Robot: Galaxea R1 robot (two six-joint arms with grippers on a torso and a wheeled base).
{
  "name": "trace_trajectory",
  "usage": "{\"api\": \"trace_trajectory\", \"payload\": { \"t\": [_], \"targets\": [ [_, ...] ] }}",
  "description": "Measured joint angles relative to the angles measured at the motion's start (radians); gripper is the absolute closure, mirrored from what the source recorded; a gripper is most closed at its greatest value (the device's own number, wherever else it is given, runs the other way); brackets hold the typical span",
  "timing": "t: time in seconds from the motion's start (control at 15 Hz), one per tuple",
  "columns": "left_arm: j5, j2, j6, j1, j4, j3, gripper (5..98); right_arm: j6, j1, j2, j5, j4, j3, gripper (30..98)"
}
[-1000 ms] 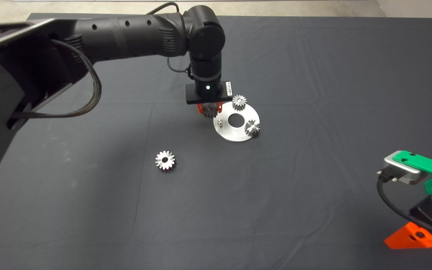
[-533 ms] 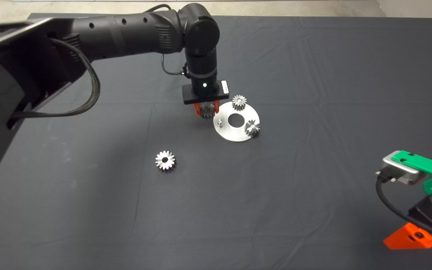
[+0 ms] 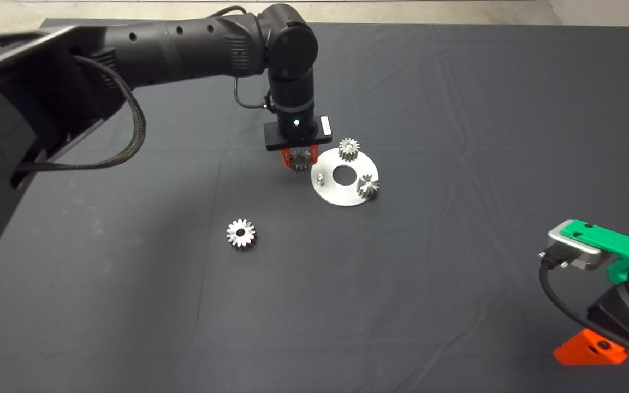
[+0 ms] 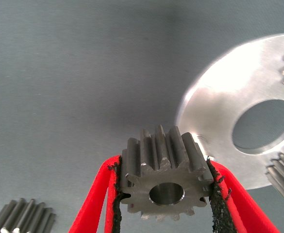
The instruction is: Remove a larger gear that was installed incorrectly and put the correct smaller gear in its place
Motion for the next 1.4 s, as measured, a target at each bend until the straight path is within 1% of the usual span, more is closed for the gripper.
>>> {"api": "trace_trajectory", "payload": {
  "t": [0.13,0.2,0.27,0.47,0.6,0.87,1.13,1.2,1.33,1.4],
  "targets": [
    [-0.029,0.006,0.049,0.0,-0.027,0.0,68.0,0.0,0.0,0.002,0.0,0.0,0.0,30.8],
    [-0.04,0.007,0.075,0.0,-0.041,0.0,68.0,0.0,0.0,0.002,0.0,0.0,0.0,30.8],
    [-0.044,0.007,0.091,0.0,-0.054,0.0,68.1,0.0,0.0,0.002,0.0,0.0,0.0,30.8],
    [-0.044,0.007,0.131,0.0,-0.067,0.0,68.1,0.0,0.0,0.002,0.0,0.0,0.0,30.8],
    [-0.044,0.007,0.17,0.0,-0.083,0.0,68.1,0.0,0.0,0.002,0.0,0.0,0.0,30.8],
    [-0.044,0.007,0.216,0.0,-0.099,0.0,68.1,0.0,0.0,0.008,0.0,0.0,0.0,30.8],
    [-0.047,0.007,0.221,0.0,-0.102,-0.019,68.1,0.001,0.0,0.01,0.0,0.0,0.0,30.8],
    [-0.052,0.007,0.221,0.0,-0.102,-0.022,68.1,0.001,0.0,0.01,0.0,0.0,0.0,30.8],
    [-0.07,0.007,0.224,0.0,-0.104,-0.034,68.1,0.001,0.0,0.01,0.0,0.0,0.0,30.8],
    [-0.074,0.007,0.224,0.0,-0.104,-0.036,68.1,0.001,0.0,0.01,0.0,0.0,0.0,30.8]
  ]
}}
